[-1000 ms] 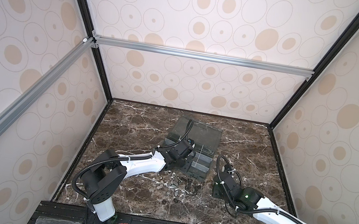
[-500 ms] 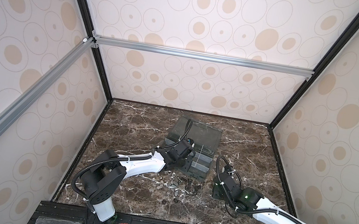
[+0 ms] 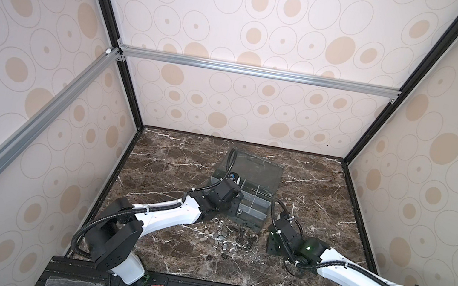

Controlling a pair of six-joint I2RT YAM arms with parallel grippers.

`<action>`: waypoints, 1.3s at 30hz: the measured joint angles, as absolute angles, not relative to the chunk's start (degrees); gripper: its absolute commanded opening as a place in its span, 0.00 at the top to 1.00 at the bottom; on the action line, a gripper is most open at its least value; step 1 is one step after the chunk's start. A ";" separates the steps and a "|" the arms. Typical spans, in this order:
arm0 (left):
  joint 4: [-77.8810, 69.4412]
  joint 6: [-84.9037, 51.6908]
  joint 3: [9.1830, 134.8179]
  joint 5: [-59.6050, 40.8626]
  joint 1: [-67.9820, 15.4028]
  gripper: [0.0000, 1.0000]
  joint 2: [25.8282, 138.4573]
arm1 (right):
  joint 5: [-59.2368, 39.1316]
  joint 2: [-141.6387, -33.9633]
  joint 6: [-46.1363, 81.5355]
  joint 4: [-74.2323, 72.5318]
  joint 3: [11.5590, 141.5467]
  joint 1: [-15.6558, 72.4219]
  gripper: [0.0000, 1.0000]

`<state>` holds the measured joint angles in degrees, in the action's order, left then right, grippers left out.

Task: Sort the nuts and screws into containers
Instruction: 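Open the left gripper to drop the hex nut into the compartment, then move the right gripper over a silver hex nut while the left gripper draws back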

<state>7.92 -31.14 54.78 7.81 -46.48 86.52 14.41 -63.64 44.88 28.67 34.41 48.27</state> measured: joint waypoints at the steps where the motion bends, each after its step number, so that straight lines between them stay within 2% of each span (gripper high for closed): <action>1: 7.77 -31.40 54.11 8.51 -46.48 0.46 85.54 | 13.82 -64.25 44.66 28.38 34.52 48.27 0.60; 14: 6.85 -35.46 44.60 15.88 -44.75 0.38 74.28 | 7.90 -76.60 41.08 23.97 44.36 50.94 0.59; 27: 6.90 -36.71 39.31 16.84 -40.84 0.35 66.92 | 4.54 -93.86 36.42 23.31 60.45 53.54 0.59; 39: 6.85 -36.71 36.36 16.19 -36.60 0.34 63.35 | 2.87 -104.27 34.63 24.58 69.32 54.13 0.59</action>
